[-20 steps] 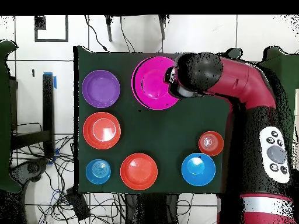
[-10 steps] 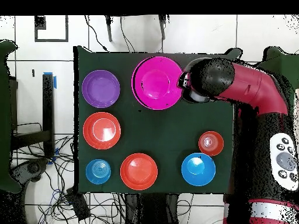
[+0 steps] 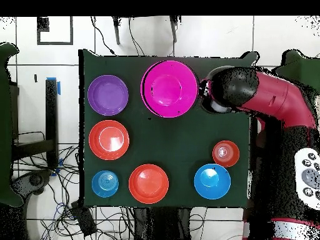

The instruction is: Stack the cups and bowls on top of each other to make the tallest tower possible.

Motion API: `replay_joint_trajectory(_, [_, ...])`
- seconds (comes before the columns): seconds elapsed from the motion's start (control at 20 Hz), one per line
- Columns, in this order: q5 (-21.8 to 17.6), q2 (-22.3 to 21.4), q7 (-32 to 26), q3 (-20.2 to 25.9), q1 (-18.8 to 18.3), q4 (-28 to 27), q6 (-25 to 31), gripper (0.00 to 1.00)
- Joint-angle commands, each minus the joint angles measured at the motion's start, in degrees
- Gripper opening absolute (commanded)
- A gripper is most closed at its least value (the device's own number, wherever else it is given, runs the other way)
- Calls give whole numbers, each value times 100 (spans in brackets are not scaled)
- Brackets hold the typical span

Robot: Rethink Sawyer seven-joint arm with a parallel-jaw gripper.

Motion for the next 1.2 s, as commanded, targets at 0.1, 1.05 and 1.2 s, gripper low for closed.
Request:
replay_joint_trajectory(0.1, [-305, 681, 434, -49, -12, 405, -692, 100])
replay_joint_trajectory(1.05, [25, 1036, 918, -578, 28, 725, -1076, 100])
replay_joint_trajectory(1.2, [77, 1027, 940, -636, 62, 780, -1116, 100])
